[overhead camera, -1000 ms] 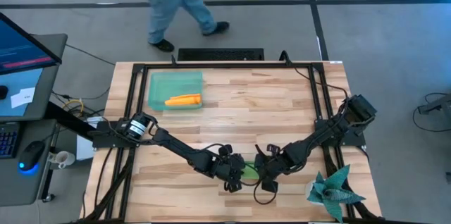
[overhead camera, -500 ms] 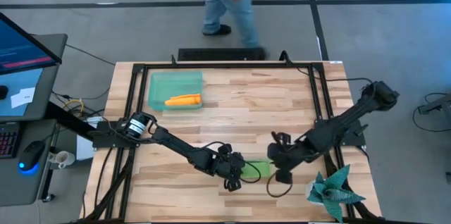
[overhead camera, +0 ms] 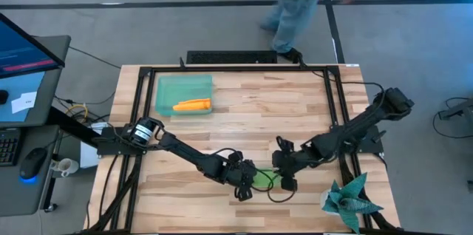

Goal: Roll microfiber towels into tight, uniform cylinder then place into a basket
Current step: Roll the green towel

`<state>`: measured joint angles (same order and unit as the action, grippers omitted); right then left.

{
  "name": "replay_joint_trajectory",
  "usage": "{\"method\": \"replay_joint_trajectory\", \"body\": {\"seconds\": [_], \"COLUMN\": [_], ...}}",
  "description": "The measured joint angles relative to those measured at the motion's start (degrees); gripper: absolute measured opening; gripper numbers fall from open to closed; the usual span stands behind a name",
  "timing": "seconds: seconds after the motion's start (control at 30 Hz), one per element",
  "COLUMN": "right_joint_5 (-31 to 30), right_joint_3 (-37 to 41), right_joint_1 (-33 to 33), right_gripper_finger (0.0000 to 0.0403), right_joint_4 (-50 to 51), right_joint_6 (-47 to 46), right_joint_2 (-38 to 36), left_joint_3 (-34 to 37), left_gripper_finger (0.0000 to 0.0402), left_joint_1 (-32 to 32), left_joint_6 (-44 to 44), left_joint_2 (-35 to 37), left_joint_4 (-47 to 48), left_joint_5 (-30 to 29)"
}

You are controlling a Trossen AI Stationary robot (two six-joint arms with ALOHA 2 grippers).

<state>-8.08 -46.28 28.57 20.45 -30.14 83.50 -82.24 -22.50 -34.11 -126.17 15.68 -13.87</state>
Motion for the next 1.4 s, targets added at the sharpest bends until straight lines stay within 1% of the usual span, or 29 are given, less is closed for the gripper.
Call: {"method": "replay_joint_trajectory", "body": {"seconds": [0.1, 0.23, 0.33, 0.43, 0.67, 0.8, 0.87, 0.97, 1.1, 1.27, 1.4], "right_joint_5": [3.23, 5.13, 7.50, 10.99, 17.85, 18.94, 19.58, 21.61, 23.80, 29.20, 33.33], "right_joint_3": [0.02, 0.02, 0.00, 0.00, -0.28, -0.48, -0.50, -0.42, -0.39, -0.25, -0.04], "right_joint_1": [-1.73, -4.22, -5.80, -7.00, -8.66, -8.72, -8.63, -8.70, -8.67, -8.50, -8.52], "right_gripper_finger": [0.0158, 0.0217, 0.0248, 0.0259, 0.0260, 0.0259, 0.0253, 0.0228, 0.0171, 0.0092, 0.0052], "right_joint_4": [-1.62, -4.08, -6.56, -8.10, -9.39, -8.46, -8.17, -8.38, -8.44, -9.31, -10.71], "right_joint_6": [3.27, 6.96, 7.69, 7.73, 7.65, 6.11, 6.09, 5.63, 4.63, 3.80, 2.75], "right_joint_2": [2.39, 5.93, 8.20, 10.66, 15.10, 16.37, 16.42, 16.48, 16.78, 17.09, 17.27], "left_joint_3": [0.00, 0.00, 0.00, 0.00, 0.00, 0.00, 0.00, 0.00, 0.00, 0.00, 0.00], "left_gripper_finger": [0.0162, 0.0162, 0.0162, 0.0162, 0.0162, 0.0162, 0.0162, 0.0162, 0.0162, 0.0162, 0.0162], "left_joint_1": [0.00, 0.00, -0.01, -0.02, -0.04, -0.04, -0.04, -0.13, -0.17, -0.20, -0.15], "left_joint_6": [0.00, 0.00, 0.00, 0.00, 0.00, 0.00, 0.15, 0.48, 0.58, 0.92, 0.92], "left_joint_2": [0.00, 0.00, 0.00, 0.00, 0.00, 0.00, 0.00, -0.02, 0.14, 0.37, 0.37], "left_joint_4": [0.02, 0.04, 0.04, 0.04, 0.04, 0.04, 0.04, 0.04, 0.01, -0.26, -0.64], "left_joint_5": [-0.02, -0.04, -0.04, -0.02, -0.05, -0.14, -0.31, -1.59, -2.94, -4.78, -4.45]}}
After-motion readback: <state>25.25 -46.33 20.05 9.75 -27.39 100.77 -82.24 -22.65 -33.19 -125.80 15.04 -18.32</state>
